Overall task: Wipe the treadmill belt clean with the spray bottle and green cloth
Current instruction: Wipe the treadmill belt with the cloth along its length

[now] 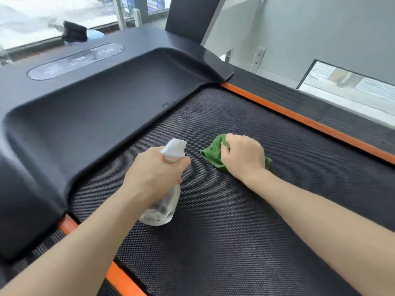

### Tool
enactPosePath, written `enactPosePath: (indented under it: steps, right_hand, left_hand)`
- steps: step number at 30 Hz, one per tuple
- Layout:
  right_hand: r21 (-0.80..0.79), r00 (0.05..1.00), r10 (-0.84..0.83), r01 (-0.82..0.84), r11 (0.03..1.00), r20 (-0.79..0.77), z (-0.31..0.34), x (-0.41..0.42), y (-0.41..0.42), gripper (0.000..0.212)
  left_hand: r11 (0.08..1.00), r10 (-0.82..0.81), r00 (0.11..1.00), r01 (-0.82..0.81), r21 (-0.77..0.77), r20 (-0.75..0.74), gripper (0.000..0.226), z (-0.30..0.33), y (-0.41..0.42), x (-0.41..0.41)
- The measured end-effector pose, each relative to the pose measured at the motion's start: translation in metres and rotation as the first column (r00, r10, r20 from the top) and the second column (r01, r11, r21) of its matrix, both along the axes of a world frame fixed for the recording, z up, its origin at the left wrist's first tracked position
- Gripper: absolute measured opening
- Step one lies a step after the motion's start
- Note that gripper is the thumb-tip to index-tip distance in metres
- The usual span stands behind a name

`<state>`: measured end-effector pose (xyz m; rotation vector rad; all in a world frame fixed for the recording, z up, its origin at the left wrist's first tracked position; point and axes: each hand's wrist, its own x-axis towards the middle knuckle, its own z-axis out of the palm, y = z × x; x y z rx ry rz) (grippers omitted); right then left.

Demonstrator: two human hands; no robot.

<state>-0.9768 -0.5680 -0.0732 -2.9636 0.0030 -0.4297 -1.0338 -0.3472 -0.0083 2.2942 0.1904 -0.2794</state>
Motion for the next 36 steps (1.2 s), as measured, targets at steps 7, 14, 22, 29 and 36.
enactPosePath:
  steps: [7,14,22,29,36]
  right_hand:
    - [-0.075,0.972,0.227,-0.223,0.972,0.054,-0.005,-0.064,-0.025,0.023]
    - [-0.043,0.978,-0.188,0.185,0.982,-0.087,0.008,0.042,-0.015,0.022]
    - [0.001,0.97,0.241,-0.241,0.971,0.034,-0.006,-0.117,-0.01,0.023]
    - [-0.035,0.991,-0.125,0.123,0.992,-0.055,0.002,0.041,-0.009,0.025]
    - [0.007,0.99,0.138,-0.138,0.99,0.027,0.0,-0.003,0.039,0.019]
  left_hand:
    - [1.0,-0.008,1.0,0.008,0.028,-0.023,0.042,0.005,-0.004,0.0]
    - [1.0,-0.01,1.0,0.01,0.029,-0.005,0.038,0.005,-0.006,-0.002]
    - [1.0,0.021,0.999,-0.02,-0.018,0.024,0.038,-0.001,0.001,-0.003]
    - [0.996,0.058,0.997,-0.053,-0.076,0.053,0.039,-0.006,0.005,-0.003]
    - [0.993,0.084,0.996,-0.081,-0.08,0.025,0.04,-0.009,0.006,0.001]
